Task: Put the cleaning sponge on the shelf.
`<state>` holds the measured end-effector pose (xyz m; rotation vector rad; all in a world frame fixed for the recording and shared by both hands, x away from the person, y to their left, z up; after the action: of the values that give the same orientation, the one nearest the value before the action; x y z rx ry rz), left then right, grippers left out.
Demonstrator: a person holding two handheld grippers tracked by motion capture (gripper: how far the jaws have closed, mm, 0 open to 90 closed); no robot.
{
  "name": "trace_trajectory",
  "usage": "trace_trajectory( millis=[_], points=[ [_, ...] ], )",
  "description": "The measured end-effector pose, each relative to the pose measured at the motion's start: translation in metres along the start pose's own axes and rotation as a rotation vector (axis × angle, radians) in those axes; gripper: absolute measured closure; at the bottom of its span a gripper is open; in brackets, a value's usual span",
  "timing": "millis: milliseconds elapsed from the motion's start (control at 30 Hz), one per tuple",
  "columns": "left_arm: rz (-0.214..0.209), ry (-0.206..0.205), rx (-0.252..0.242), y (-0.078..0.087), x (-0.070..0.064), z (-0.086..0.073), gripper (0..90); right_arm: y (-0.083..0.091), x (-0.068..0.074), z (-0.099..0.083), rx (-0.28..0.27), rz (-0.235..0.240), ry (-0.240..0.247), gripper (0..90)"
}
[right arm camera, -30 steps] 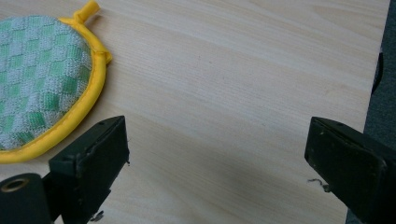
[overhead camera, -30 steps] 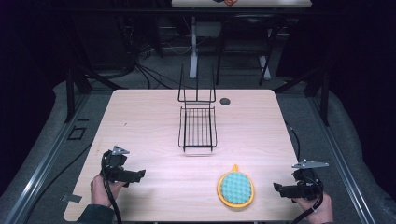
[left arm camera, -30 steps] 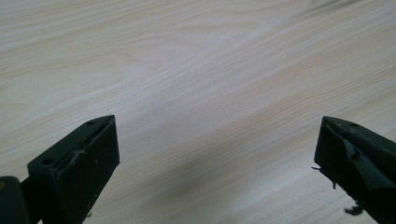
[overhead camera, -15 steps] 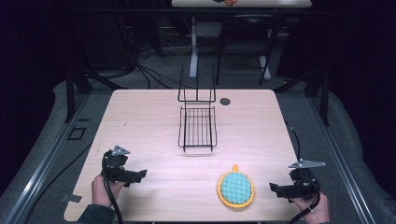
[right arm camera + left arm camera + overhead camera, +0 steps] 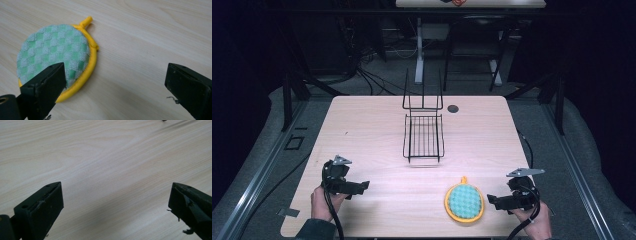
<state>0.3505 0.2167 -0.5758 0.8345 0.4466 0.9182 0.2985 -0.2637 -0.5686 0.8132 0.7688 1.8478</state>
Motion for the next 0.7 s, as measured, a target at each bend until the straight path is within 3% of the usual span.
trace_trajectory(
  millis=[133,333,567,700],
  points=[
    [0.002,0.013,-0.002,0.000,0.001,0.000,0.0,-0.009,0.008,0.006,0.013,0.011,0.010,3.3],
    [-0.004,-0.008,-0.013,0.001,0.000,0.002,0.0,-0.018,0.022,0.009,0.039,0.025,0.027,4.5],
    [0.001,-0.008,-0.015,0.002,-0.001,0.003,0.0,-0.032,0.044,0.007,0.090,0.035,0.105,14.6],
    [-0.004,-0.015,-0.009,0.000,-0.001,0.003,0.0,-0.037,0.049,0.003,0.123,0.045,0.101,15.2]
  ],
)
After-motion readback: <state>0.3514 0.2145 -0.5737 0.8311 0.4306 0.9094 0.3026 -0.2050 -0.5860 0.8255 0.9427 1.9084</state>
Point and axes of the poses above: each handheld gripper's, and its own axes: y roughly backward along the jaws, z roughly out of its top, x roughly to its left, the point moved 6 cm from there along -y, roughly forward along the jaws, and after that the axes turned 8 degrees about -y, right-handed, at the moved point
